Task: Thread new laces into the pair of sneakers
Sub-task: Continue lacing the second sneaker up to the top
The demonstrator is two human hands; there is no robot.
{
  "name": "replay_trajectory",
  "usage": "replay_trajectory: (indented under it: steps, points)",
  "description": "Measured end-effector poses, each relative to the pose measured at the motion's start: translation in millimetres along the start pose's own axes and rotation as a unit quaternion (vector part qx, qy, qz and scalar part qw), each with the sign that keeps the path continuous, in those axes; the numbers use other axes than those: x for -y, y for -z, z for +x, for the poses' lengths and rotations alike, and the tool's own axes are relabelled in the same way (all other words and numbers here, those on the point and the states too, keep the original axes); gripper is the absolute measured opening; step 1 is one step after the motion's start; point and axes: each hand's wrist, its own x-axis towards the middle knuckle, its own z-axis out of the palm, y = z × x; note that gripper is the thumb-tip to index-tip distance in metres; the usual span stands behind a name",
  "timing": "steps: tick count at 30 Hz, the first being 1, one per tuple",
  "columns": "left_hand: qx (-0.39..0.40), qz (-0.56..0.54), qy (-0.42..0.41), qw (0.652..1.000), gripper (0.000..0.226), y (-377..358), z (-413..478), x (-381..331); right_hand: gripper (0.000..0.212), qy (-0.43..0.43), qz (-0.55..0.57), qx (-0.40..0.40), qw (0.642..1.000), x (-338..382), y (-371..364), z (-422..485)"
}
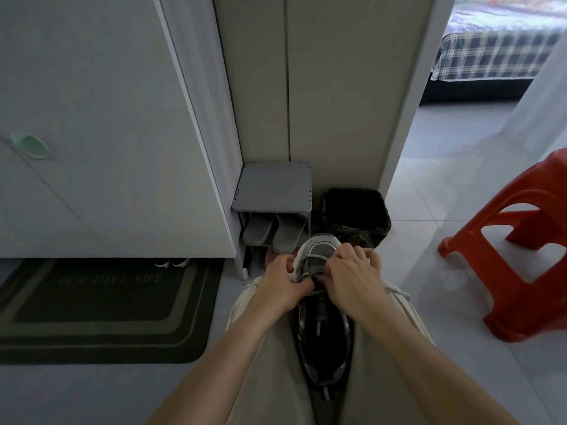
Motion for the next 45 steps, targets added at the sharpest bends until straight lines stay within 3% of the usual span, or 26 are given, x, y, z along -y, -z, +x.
replay_trajectory:
  steps: [5, 14, 20, 26, 29, 33, 36, 45]
  points:
    - [-0.005, 0.006, 0.02, 1.0, 0.061, 5, 1, 2, 0.016, -0.023, 0.051, -0.038, 0.998, -17, 9, -16]
    - [0.007, -0.011, 0.016, 1.0, 0.04, -1, -1, -9, 0.015, -0.102, 0.117, 0.008, 0.988, -49, 10, -32]
    - [0.029, -0.001, 0.017, 0.999, 0.028, -2, 1, -8, 0.013, -0.091, 0.119, 0.013, 0.989, -51, 10, -41]
    - [0.031, -0.018, 0.014, 0.999, 0.031, -1, 1, -9, 0.011, -0.106, 0.098, 0.031, 0.989, -63, 15, -47]
    - [0.022, -0.034, -0.006, 0.999, 0.034, -1, -1, -9, 0.016, -0.118, 0.084, 0.081, 0.986, -64, 14, -45]
    - [0.019, -0.045, -0.027, 0.998, 0.036, -2, -2, -9, 0.026, -0.1, 0.116, 0.038, 0.987, -45, 18, -28]
    - [0.018, -0.042, -0.04, 0.998, 0.04, -4, -4, -9, 0.021, -0.055, 0.128, 0.013, 0.99, -23, 17, -15]
    - [0.015, -0.034, -0.04, 0.999, 0.039, -4, -2, -5, 0.026, 0.004, 0.057, 0.026, 0.998, -2, 6, -10]
